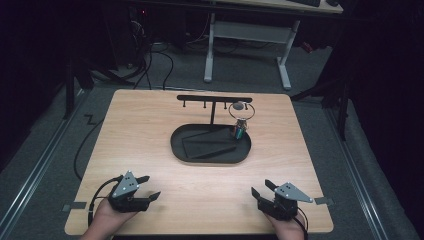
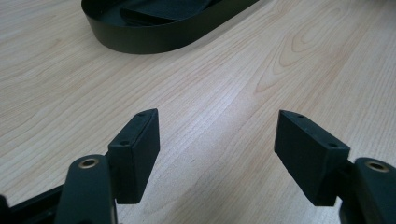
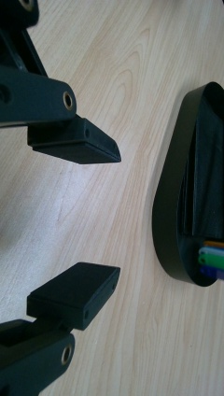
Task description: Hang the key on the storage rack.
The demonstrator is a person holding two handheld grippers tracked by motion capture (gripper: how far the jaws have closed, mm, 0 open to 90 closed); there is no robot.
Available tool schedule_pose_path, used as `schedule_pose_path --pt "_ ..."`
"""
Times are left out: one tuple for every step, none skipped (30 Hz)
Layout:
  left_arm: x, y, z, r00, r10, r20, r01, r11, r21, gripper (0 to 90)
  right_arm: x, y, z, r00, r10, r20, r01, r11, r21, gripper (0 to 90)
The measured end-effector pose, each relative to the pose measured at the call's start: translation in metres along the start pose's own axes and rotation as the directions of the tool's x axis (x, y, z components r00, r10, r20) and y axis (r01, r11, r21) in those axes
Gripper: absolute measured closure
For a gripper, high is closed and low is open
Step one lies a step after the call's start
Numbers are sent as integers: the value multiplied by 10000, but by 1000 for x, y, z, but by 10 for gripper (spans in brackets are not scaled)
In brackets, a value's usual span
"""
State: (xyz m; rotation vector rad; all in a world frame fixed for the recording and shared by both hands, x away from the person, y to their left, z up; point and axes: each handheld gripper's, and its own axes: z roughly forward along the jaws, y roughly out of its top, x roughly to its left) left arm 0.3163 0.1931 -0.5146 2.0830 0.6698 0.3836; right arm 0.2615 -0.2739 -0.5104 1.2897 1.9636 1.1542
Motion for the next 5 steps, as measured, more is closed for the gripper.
schedule_pose_path --pt "0 -1 -1 10000 -5 -4 5 10000 -21 316 1 0 1 9998 -179 26 179 9998 49 390" --pt "1 -1 -2 10000 -29 -37 29 10000 -55 316 3 0 2 9996 -264 49 264 9996 111 391" --pt "2 -1 -3 10000 -52 -41 52 10000 -57 316 4 0 3 9997 -256 21 256 9996 106 392" --pt "3 -2 -5 10000 -76 -57 75 9999 -83 316 4 1 4 9996 -273 0 273 9996 78 394" --pt "4 -2 -5 9999 -92 -87 91 9999 -122 316 5 1 5 9996 -271 25 271 9996 72 394"
